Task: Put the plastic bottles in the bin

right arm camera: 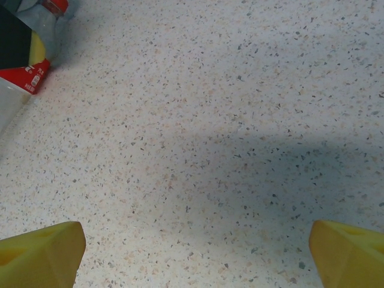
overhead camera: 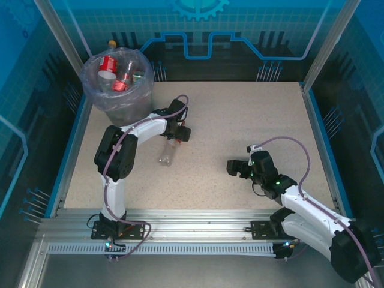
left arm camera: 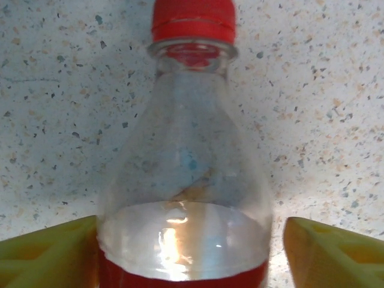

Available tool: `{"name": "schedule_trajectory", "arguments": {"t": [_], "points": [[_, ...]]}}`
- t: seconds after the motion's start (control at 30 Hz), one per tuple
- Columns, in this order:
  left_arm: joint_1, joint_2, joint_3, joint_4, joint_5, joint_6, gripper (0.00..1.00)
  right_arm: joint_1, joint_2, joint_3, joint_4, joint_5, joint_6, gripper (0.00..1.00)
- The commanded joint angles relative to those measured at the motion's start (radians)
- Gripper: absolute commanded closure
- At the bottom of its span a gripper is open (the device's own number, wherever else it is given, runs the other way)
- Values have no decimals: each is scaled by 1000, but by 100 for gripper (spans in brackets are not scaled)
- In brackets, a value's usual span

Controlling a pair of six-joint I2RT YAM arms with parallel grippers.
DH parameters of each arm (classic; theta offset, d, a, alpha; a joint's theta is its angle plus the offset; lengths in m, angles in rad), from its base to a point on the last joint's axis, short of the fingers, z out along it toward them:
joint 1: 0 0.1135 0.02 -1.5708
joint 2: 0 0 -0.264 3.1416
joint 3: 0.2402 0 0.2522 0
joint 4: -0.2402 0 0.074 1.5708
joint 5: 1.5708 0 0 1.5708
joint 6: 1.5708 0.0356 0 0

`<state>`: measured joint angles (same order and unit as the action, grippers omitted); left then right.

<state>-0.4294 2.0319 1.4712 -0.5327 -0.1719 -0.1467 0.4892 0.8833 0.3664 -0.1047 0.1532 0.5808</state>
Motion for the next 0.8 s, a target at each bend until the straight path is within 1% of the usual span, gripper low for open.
{"name": "schedule_trajectory", "arguments": {"t": [0.0,0.1,0.2,0.37,0.53,0.67,0.77], "points": [[-14,0,21,8,-21,-1,28,-18,1,7,-8,3,3,3],[-26,-18,41,-18,-20,12,31,-19,-7,7,-13,7,2,3],[-43,-58,64,-34,6,16,35,-18,-10,8,-16,12,1,3],[-69,-179,122,-46,109,21,36,-20,-2,22,-18,14,-15,3],[-70,-301,210,-60,190,47,38,-21,12,32,-8,8,-21,3],[-64,-382,293,-71,216,87,39,-24,16,34,3,3,-23,3],[-35,-423,370,-90,230,106,40,-24,14,37,3,1,-25,3]]}}
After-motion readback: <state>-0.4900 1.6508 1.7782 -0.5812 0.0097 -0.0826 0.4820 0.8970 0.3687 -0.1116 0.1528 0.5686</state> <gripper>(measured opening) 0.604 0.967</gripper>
